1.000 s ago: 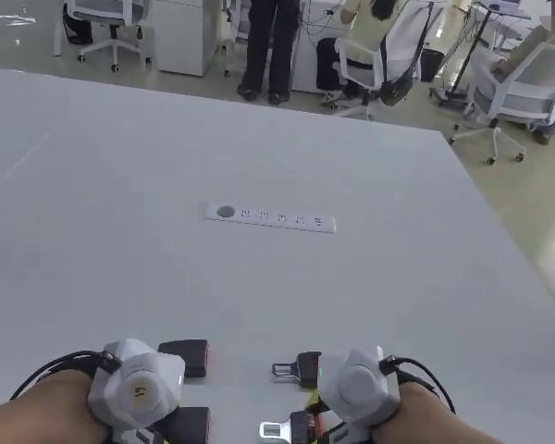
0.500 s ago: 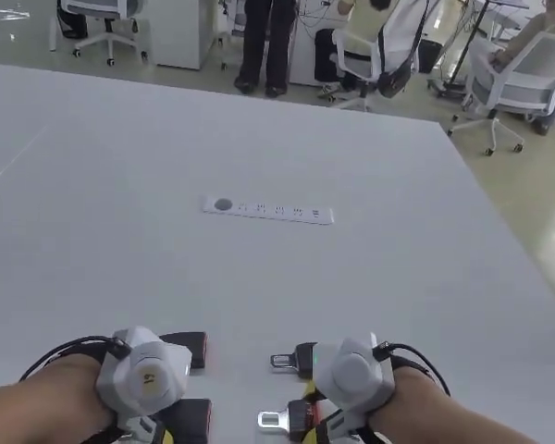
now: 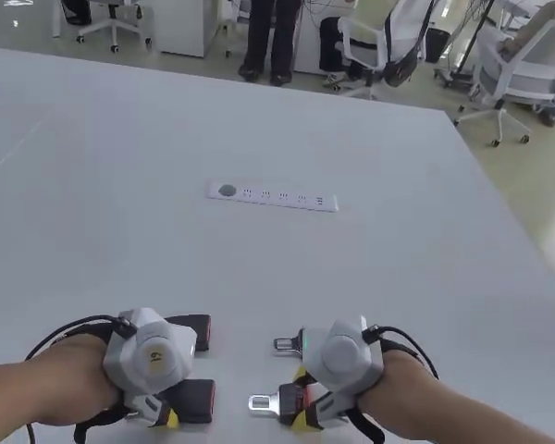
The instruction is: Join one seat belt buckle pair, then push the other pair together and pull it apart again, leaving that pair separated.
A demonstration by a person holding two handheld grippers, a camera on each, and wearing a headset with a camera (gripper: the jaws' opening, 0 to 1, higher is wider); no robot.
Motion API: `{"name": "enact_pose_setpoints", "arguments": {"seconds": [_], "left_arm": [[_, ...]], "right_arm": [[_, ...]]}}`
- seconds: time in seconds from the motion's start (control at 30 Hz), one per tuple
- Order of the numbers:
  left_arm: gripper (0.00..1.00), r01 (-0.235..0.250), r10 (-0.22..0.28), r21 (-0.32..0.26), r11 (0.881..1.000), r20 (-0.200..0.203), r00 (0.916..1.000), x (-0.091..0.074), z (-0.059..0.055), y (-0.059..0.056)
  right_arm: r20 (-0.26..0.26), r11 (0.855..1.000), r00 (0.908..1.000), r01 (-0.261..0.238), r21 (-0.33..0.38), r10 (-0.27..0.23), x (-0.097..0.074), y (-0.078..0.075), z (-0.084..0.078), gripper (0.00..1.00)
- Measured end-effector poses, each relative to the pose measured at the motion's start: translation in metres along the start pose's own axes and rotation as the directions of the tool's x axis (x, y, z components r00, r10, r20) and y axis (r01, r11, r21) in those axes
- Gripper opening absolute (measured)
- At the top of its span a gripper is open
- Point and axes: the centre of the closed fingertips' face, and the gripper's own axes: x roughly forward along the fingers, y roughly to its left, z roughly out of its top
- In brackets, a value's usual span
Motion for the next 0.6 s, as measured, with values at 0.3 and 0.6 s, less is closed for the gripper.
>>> {"name": "enact_pose_setpoints", "arguments": {"seconds": [0.3, 0.6], "left_arm": [[0.34, 0.0, 0.0, -0.01, 1.0, -0.01, 0.9999, 0.0, 0.0, -0.001], [0.34, -0.004, 0.004, -0.014, 1.0, -0.019, 0.9998, 0.0, -0.001, -0.001]], "right_arm": [[0.024, 1.0, 0.9997, 0.002, -0.006, -0.002, 0.01, 0.004, 0.018, 0.34], [0.034, 1.0, 0.9993, 0.013, 0.0, -0.013, 0.02, 0.009, 0.037, 0.33]]}}
